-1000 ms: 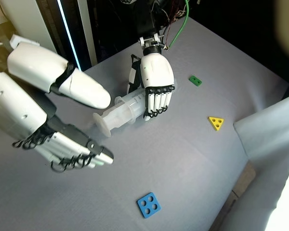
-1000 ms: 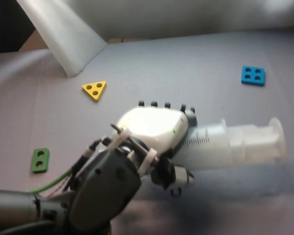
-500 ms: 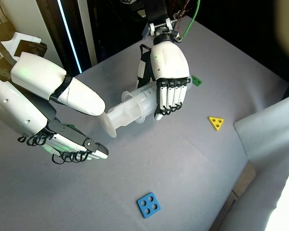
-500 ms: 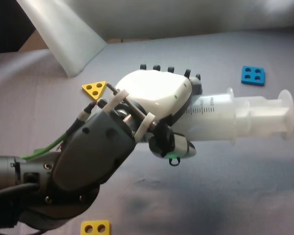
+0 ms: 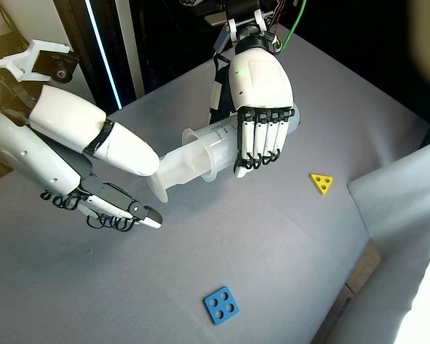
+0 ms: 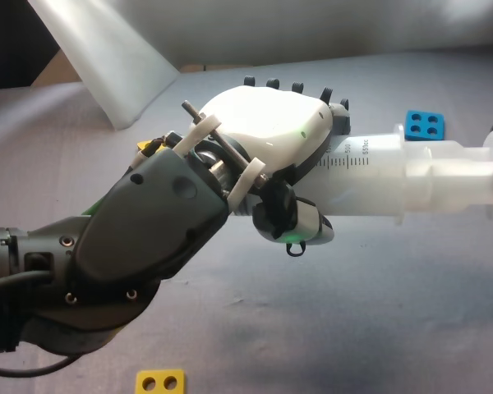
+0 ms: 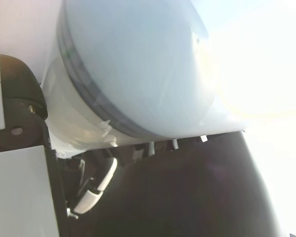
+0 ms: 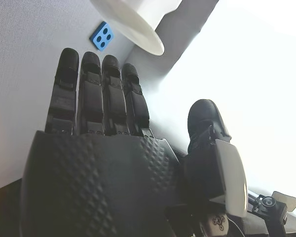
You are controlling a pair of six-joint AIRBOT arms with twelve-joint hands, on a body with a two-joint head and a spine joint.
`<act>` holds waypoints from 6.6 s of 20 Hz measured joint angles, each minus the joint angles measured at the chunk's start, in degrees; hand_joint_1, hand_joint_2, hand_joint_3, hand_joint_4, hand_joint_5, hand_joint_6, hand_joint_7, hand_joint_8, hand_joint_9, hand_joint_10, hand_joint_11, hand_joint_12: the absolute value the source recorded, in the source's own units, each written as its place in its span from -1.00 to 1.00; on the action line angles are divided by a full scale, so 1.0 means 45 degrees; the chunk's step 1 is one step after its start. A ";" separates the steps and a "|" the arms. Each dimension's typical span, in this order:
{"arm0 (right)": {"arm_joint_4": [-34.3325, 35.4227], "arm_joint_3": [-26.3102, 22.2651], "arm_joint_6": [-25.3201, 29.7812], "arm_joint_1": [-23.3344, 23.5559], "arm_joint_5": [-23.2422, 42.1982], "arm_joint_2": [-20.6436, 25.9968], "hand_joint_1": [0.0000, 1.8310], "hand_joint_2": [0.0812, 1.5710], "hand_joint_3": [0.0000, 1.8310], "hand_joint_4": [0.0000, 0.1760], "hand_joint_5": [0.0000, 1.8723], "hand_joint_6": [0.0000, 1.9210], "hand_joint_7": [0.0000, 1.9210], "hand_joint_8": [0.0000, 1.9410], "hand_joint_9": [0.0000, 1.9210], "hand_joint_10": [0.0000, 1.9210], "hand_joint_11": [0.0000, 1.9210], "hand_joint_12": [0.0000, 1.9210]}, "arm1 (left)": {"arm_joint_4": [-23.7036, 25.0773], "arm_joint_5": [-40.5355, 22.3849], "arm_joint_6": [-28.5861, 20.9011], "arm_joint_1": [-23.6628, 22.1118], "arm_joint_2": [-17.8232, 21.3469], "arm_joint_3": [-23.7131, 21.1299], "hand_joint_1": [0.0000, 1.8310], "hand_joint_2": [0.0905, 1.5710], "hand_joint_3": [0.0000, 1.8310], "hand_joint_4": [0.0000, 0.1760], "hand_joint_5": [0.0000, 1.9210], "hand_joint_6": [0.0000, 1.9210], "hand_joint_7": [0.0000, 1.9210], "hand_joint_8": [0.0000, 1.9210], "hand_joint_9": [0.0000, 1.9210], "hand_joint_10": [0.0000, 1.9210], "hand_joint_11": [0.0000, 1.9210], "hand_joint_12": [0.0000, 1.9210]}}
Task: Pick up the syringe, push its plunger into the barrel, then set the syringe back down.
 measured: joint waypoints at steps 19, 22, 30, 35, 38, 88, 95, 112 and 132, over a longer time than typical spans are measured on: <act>-0.1447 0.0617 0.0340 0.0797 -0.2671 -0.3128 -1.00 0.54 -1.00 -1.00 -0.74 -1.00 -0.75 -1.00 -0.79 -1.00 -1.00 -0.41 | -0.0588 -0.0112 0.0495 -0.0393 0.0185 0.0073 0.35 0.43 -1.00 -1.00 -0.07 0.00 0.01 0.24 0.02 -0.32 -0.24 0.03; -0.1700 0.0831 0.0617 0.0933 -0.2866 -0.3740 -1.00 0.54 -1.00 -1.00 -0.75 -1.00 -0.76 -1.00 -0.80 -1.00 -1.00 -0.50 | -0.0617 -0.0170 0.0573 -0.0393 0.0209 0.0087 0.35 0.42 -1.00 -1.00 -0.08 0.03 0.03 0.19 0.09 -0.46 -0.23 0.01; -0.1588 0.1749 0.0918 0.0928 -0.2871 -0.4945 -1.00 0.53 -1.00 -1.00 -0.73 -0.99 -0.74 -0.99 -0.79 -0.99 -1.00 -0.46 | -0.0651 -0.0117 0.0568 -0.0408 0.0194 0.0092 0.35 0.41 -1.00 -1.00 -0.05 -0.02 0.03 0.19 0.07 -0.48 -0.25 0.03; -0.1695 0.2370 0.0894 0.0962 -0.2948 -0.5935 -1.00 0.53 -1.00 -1.00 -0.73 -1.00 -0.75 -1.00 -0.79 -1.00 -1.00 -0.50 | -0.0733 -0.0335 0.0670 -0.0408 0.0199 0.0097 0.46 0.41 -0.99 -1.00 -0.07 -0.04 0.00 0.16 -0.08 0.19 -0.26 0.02; -0.1875 0.2822 0.0850 0.1005 -0.2987 -0.6591 -1.00 0.53 -1.00 -1.00 -0.72 -1.00 -0.74 -1.00 -0.78 -1.00 -1.00 -0.43 | -0.0787 -0.0432 0.0627 -0.0413 0.0209 0.0121 0.37 0.42 -1.00 -1.00 -0.07 0.00 0.00 0.21 -0.09 -0.06 -0.28 0.02; -0.9991 0.3395 -1.0350 0.1307 1.1885 -0.0476 -1.00 0.54 -1.00 -1.00 -0.73 -1.00 -0.75 -1.00 -0.80 -1.00 -1.00 -0.48 | 0.2822 0.0597 -0.1933 0.2633 -0.0627 0.0389 0.36 0.41 -1.00 -1.00 -0.06 -0.04 0.04 0.21 0.04 -0.34 -0.27 0.06; -1.0015 0.3002 -1.0584 0.1243 1.1963 -0.0476 -1.00 0.54 -1.00 -1.00 -0.75 -1.00 -0.77 -1.00 -0.82 -1.00 -1.00 -0.52 | 0.2778 0.0578 -0.1962 0.2637 -0.0627 0.0389 0.31 0.46 -0.99 -1.00 -0.15 0.20 -0.04 0.24 -0.03 -0.43 -0.38 0.02; -0.9991 0.2477 -1.1482 0.1243 1.1647 -0.0476 -1.00 0.53 -1.00 -1.00 -0.73 -1.00 -0.75 -1.00 -0.78 -0.99 -1.00 -0.45 | 0.2958 0.0321 -0.2254 0.2657 -0.0607 0.0389 -0.61 0.11 -1.00 -1.00 -0.76 -1.00 -0.77 -1.00 -0.79 -1.00 -1.00 -0.47; -0.9991 0.2336 -1.1740 0.1243 1.1628 -0.0476 -1.00 0.71 -1.00 -1.00 -0.24 0.45 -0.20 0.79 -0.29 0.92 -0.52 0.96 | 1.4129 0.3031 -1.2760 0.0787 0.2526 0.1035 -0.81 0.88 -0.99 -1.00 -0.29 0.97 -0.31 0.99 -0.30 0.99 -0.30 1.00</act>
